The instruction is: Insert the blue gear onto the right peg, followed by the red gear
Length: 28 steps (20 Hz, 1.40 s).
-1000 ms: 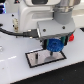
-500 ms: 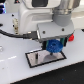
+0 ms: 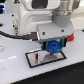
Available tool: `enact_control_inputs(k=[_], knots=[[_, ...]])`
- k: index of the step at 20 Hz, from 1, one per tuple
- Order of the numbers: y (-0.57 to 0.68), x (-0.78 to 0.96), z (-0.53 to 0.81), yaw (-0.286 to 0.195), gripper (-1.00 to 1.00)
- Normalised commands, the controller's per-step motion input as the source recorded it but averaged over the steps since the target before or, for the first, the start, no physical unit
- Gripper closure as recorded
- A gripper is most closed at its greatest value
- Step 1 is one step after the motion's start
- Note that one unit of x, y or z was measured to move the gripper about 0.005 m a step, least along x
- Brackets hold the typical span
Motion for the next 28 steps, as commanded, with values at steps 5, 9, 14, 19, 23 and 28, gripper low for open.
enact_control_inputs(k=[5, 9, 14, 19, 23, 28], knots=[[-0.11, 0.13, 0.23, 0.0, 1.0], [-0.22, 0.06, 0.35, 0.0, 1.0], [-0.17, 0.09, 0.09, 0.0, 1.0], [0.0, 0.21, 0.0, 0.0, 1.0], [0.02, 0.25, -0.02, 0.0, 1.0], [0.05, 0.23, 0.02, 0.0, 1.0]])
